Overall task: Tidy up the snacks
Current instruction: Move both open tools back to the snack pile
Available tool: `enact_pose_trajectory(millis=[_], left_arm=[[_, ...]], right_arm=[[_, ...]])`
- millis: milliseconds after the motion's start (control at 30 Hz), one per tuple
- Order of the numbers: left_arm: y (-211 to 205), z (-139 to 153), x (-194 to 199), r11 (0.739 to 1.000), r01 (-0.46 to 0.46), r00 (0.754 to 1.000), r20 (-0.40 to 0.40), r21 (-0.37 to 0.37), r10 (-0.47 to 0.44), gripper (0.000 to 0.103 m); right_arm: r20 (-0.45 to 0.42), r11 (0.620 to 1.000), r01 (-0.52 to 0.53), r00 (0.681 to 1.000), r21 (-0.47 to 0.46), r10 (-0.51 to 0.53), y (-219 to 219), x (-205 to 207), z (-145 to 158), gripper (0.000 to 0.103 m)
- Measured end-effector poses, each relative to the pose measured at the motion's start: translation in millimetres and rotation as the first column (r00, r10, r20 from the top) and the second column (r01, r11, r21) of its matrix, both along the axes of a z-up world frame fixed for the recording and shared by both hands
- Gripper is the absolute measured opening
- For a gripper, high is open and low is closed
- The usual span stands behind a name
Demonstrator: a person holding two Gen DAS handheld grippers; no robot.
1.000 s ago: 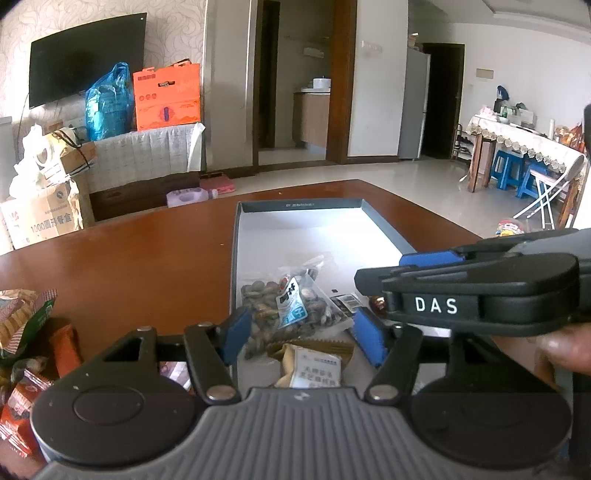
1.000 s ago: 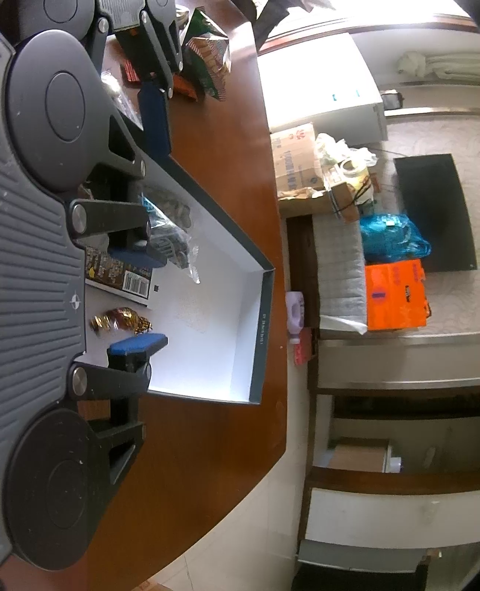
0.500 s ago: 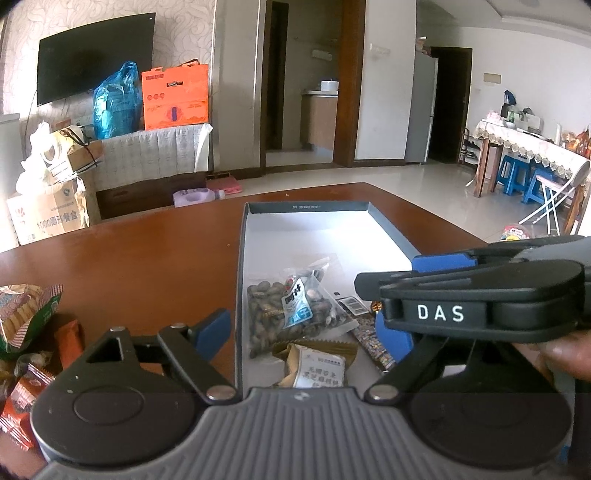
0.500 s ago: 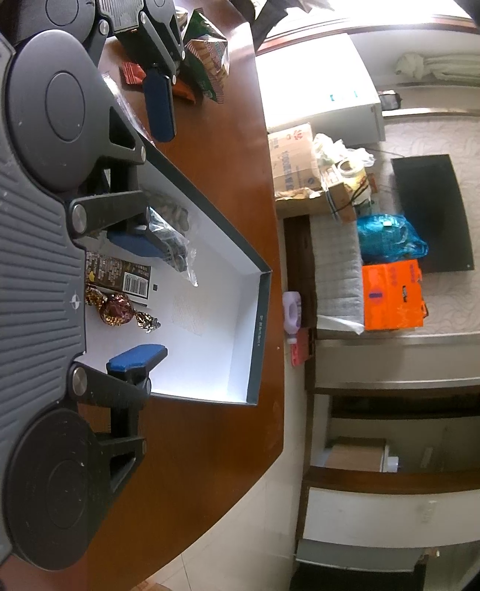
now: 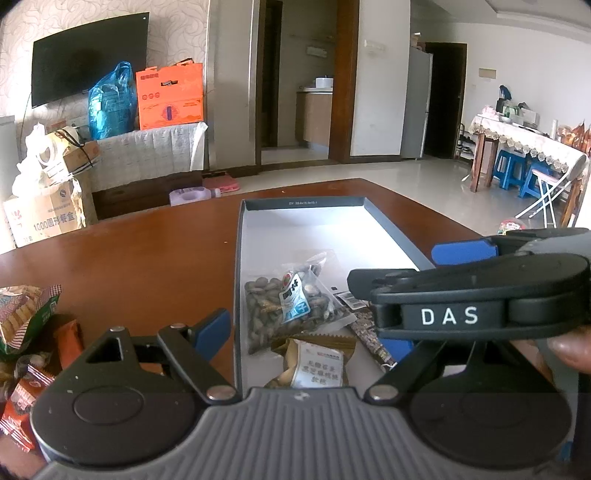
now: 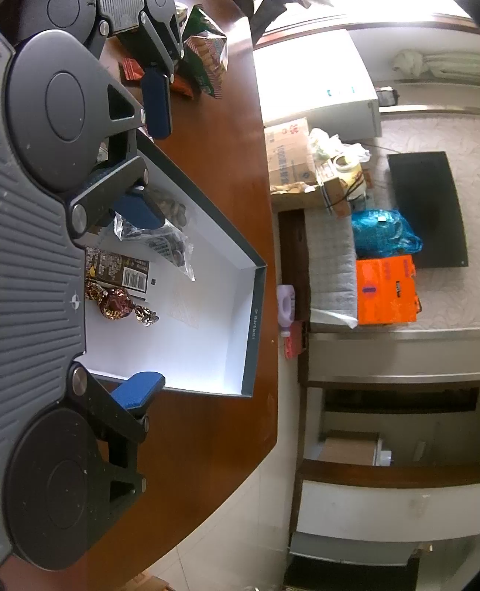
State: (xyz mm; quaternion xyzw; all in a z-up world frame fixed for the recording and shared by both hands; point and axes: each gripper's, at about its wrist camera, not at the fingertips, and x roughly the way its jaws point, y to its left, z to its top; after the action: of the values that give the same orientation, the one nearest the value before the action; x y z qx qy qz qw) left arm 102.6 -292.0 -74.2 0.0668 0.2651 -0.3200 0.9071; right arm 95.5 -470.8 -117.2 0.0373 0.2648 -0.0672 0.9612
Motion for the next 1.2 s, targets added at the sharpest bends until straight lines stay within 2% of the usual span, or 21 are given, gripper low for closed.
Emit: enact_pose_trajectory(millis=[300, 533, 833, 933, 1200], left_arm=[[9, 6, -12, 1.000, -0.026, 1.000, 0.017, -0.007, 0.027, 0.086], [32, 20, -30, 0.997, -0.079, 0.993, 0.090, 0.009, 0.078, 0.086], [79, 31, -36, 0.989, -0.147, 0.986, 0.086, 0.003, 0.146, 0.086], [96, 33, -38, 0.986, -0.163, 0.982, 0.096, 0.013, 0.161, 0.086], [139, 30, -42, 0.978, -0.201, 0.975, 0.105, 0.049, 0.195, 0.086]], right_arm=[[0.031, 1.000, -0.009, 0.999, -0.028, 0.010, 13, -13, 11, 0.085], [0.078, 0.999, -0.038, 0.996, -0.004, 0.038, 34, -30, 27, 0.085], [0.085, 0.995, -0.098, 0.992, -0.005, 0.098, 71, -34, 37, 0.081], [0.081, 0.992, -0.125, 0.989, 0.006, 0.124, 81, -35, 37, 0.076], [0.074, 0.982, -0.190, 0.979, 0.007, 0.189, 116, -37, 34, 0.074]])
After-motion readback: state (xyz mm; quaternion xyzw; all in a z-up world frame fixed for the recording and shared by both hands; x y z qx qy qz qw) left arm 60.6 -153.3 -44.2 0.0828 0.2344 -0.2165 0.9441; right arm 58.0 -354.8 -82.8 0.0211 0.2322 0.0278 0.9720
